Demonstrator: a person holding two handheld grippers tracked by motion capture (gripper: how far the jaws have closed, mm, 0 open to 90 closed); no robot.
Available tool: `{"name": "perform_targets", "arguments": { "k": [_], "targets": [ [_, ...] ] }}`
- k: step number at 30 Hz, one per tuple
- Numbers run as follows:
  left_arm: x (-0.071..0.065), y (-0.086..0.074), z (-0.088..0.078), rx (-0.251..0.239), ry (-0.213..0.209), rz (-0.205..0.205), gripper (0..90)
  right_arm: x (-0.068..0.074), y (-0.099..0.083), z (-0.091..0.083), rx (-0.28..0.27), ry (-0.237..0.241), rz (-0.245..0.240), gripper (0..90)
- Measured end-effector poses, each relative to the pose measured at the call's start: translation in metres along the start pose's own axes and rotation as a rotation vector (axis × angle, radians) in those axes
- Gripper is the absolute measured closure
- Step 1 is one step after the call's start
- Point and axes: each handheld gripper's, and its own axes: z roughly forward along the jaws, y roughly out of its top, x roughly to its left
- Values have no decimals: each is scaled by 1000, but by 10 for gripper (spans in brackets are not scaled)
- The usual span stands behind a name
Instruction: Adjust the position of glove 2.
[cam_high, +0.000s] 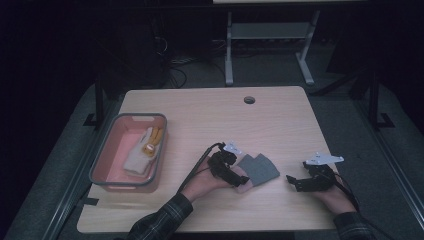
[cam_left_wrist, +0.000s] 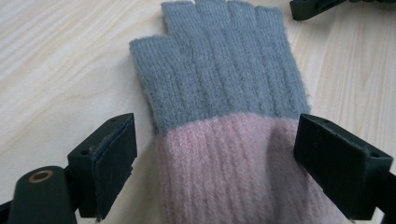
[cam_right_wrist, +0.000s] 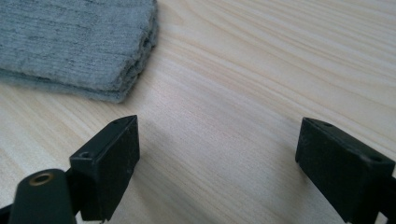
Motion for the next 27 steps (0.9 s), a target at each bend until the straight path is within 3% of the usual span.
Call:
{"name": "perform_targets", "arguments": {
  "k": [11,17,20,23,27],
  "targets": [
    [4,-8,7,7,-67,-15,151,0,0,0,1,0,2,132],
    [4,-8,6,12,-86,-8,266,0,0,0,2,0,5,132],
    [6,-7,5,22,-123,-8,408,0,0,0,1,0,3,132],
    [5,-8,6,22,-183,-17,479,0,0,0,2,0,4,132],
    [5,-7,6,29,-203,-18,554,0,0,0,0,1,1,133]
  ]
}}
